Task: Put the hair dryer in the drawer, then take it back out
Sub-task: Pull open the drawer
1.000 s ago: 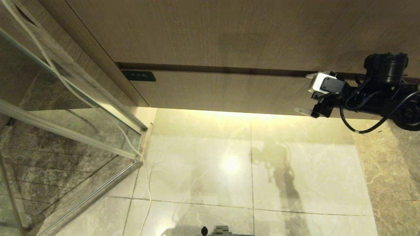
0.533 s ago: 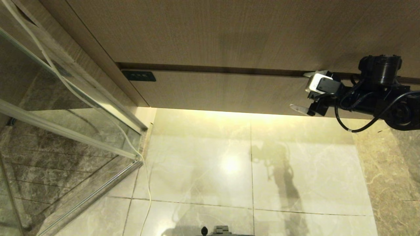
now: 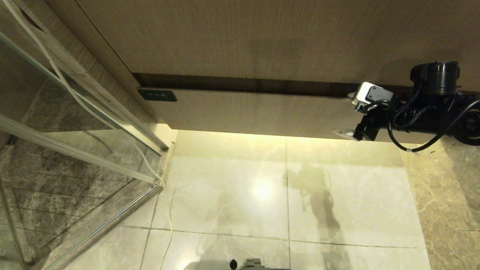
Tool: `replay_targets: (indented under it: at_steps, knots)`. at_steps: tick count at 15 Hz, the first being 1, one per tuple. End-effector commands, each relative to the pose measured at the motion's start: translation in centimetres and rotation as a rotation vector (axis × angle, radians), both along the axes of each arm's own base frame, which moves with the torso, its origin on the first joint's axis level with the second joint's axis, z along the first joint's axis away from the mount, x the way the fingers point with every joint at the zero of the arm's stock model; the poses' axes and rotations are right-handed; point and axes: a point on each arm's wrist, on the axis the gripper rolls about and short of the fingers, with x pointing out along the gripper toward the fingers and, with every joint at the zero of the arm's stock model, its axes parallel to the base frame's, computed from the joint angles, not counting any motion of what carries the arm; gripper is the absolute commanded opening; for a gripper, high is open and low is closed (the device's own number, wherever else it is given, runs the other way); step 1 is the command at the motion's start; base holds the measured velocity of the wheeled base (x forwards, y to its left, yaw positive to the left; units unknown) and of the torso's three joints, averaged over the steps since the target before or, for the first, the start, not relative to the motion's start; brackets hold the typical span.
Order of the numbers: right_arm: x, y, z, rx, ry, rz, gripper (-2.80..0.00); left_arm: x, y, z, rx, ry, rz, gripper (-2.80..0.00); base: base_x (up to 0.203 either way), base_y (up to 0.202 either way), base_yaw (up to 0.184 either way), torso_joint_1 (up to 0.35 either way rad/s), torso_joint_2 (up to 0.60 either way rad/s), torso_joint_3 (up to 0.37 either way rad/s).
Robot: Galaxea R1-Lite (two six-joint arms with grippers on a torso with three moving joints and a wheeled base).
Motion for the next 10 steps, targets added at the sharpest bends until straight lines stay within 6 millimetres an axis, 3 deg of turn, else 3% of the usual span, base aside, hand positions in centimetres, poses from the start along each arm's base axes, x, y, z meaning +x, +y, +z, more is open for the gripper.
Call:
replay_targets:
  at_steps: [1, 6, 10]
  knots:
    - [-0.7, -0.1, -0.2, 0.099, 0.116, -0.065, 0.00, 0.0, 0.0, 0.0, 0.000, 0.000, 0.000, -2.80, 0.000, 0.000, 0.000, 0.000, 0.00, 0.000]
    - [-2.1, -0.3, -0.1, 0.112, 0.174, -0.186, 0.00, 0.0, 0.0, 0.0, 0.000, 0.000, 0.000, -2.80, 0.000, 0.000, 0.000, 0.000, 0.00, 0.000]
    - [-6.6, -0.9, -0.4, 0.098, 0.324, -0.216, 0.00, 0.0, 0.0, 0.0, 0.000, 0.001, 0.000, -2.80, 0.000, 0.000, 0.000, 0.000, 0.00, 0.000]
